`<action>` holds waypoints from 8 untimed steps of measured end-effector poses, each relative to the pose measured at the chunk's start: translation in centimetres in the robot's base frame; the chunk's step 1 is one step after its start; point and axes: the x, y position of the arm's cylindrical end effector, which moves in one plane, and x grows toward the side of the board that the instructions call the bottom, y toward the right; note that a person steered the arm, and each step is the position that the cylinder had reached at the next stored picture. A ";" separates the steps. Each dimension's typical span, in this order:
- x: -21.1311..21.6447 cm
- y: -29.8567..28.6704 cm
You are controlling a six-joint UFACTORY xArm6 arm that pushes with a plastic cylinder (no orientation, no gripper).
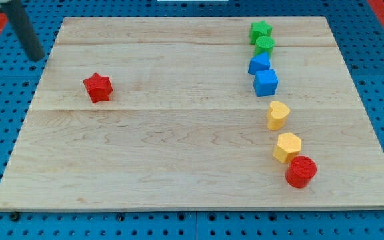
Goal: Place the red star vertically in between the blue cube and yellow heart
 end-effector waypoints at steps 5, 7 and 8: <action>6.8 15.4; 10.0 16.1; 11.6 20.5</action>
